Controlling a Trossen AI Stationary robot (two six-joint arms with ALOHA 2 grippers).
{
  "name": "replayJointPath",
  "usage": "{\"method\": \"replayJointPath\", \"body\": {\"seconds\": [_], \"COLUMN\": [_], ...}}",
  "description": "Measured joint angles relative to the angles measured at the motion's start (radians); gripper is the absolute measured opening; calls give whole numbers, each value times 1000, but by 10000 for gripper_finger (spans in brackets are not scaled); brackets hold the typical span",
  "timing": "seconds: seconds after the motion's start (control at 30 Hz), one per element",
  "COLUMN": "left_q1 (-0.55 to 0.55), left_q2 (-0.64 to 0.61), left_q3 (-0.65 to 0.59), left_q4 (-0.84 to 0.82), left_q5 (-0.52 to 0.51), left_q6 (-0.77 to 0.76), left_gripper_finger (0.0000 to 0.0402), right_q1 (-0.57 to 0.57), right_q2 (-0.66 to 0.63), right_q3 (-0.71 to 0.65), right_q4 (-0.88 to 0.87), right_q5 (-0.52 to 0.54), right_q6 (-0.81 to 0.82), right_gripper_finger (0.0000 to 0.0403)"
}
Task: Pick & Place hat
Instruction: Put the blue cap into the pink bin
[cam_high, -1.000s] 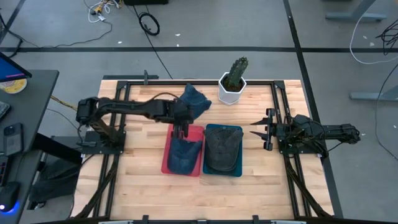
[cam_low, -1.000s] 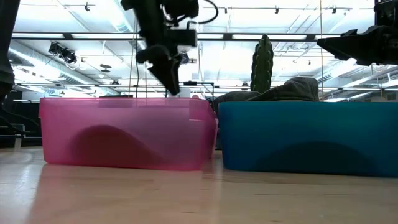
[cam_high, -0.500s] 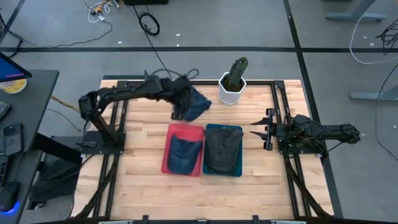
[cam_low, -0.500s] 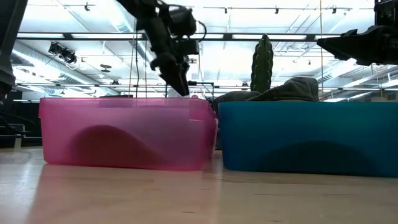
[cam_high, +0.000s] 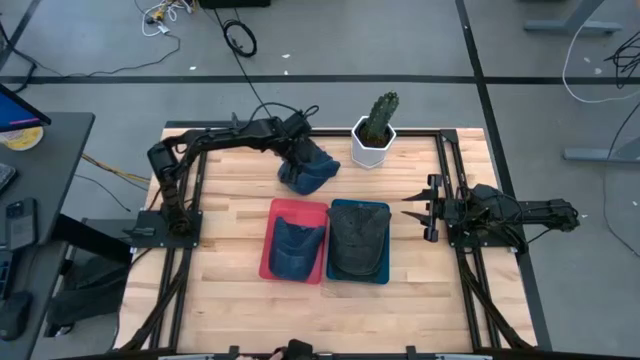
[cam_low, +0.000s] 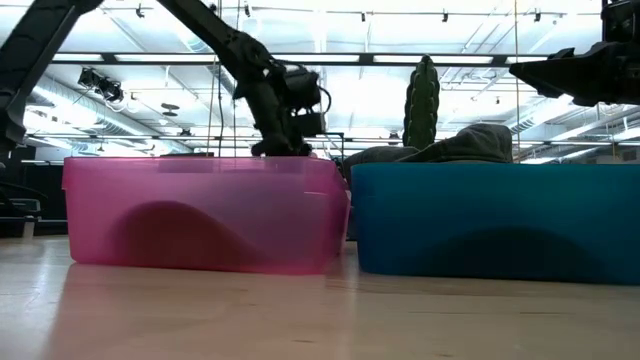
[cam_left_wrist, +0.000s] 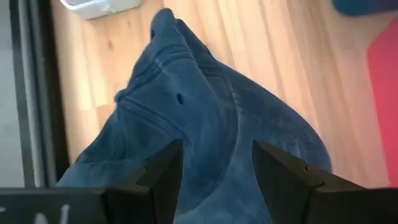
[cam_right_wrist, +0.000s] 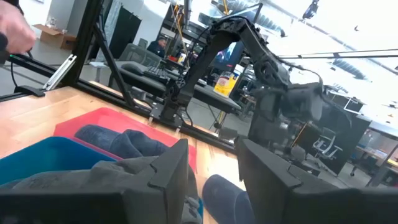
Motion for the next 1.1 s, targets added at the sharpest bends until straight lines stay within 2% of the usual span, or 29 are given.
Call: {"method": "replayJointPath", "body": {"seconds": [0.4,0.53,0.8,0.93,1.1], "left_q1": [30,30,29,27,30], "left_q2": [106,120,140,141,141], "left_q3": [45,63,68,94,227], "left_q4": [-16,-23,-70,-96,-233], "left_q5": [4,10,9,-77,-170], "left_q6": [15,19,91,87,8], "left_gripper_finger": [191,154,14,6,5], "right_q1": [0,0,0,0,0], "right_q2": [0,0,0,0,0], "right_q3": [0,0,0,0,0], "right_q4": [0,0,0,0,0], "right_q5": [0,0,0,0,0], "right_q6": [0,0,0,0,0], "right_gripper_finger": [149,149,149,149,149]}}
